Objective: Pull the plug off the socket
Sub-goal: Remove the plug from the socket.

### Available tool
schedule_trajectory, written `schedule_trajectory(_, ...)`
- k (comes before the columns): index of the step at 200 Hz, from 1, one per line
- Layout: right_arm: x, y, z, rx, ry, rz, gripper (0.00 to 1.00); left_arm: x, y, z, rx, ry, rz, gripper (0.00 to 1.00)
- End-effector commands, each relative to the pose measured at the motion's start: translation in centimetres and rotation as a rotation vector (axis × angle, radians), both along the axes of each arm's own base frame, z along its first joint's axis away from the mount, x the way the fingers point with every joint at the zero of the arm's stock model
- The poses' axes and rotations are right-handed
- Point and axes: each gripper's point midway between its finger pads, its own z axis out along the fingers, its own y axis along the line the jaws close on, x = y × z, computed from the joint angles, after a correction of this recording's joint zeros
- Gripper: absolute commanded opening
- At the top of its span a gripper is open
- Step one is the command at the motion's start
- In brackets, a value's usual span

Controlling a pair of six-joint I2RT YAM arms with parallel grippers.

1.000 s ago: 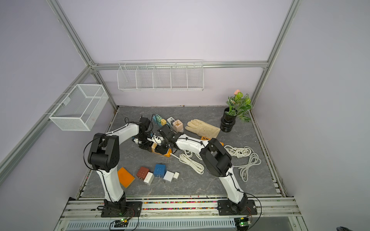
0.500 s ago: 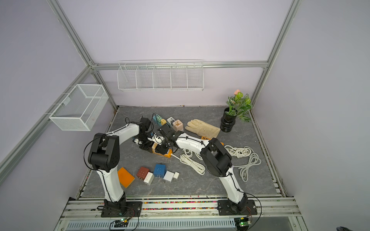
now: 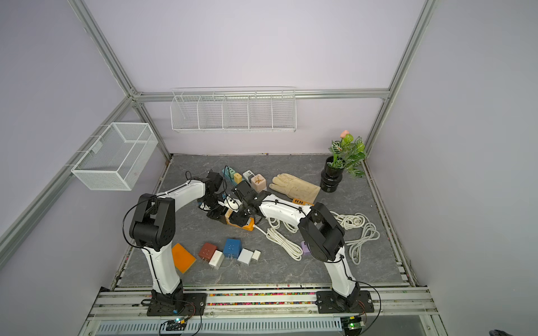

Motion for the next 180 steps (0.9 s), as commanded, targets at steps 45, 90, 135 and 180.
schedule_trajectory(45,-0.4,1.9,5.8,0.054,-0.245,0.073,0.24,1.9,1.9,-0.8,0.091,-0.067,0.023,0.00)
schedule_trajectory(90,-1.3,2.2,7.2,0.171,-0.039,0.047,0.22,2.1,1.9,-0.8,0.093,-0.080,0.027,0.00)
schedule_trajectory(135,-1.0,2.1,7.9,0.273,0.181,-0.005,0.21,2.5,1.8,-0.8,0.090,-0.099,0.035,0.00)
schedule_trajectory(180,-0.9,1.8,7.5,0.242,0.157,-0.019,0.20,2.7,1.8,-0.7,0.093,-0.101,0.036,0.00)
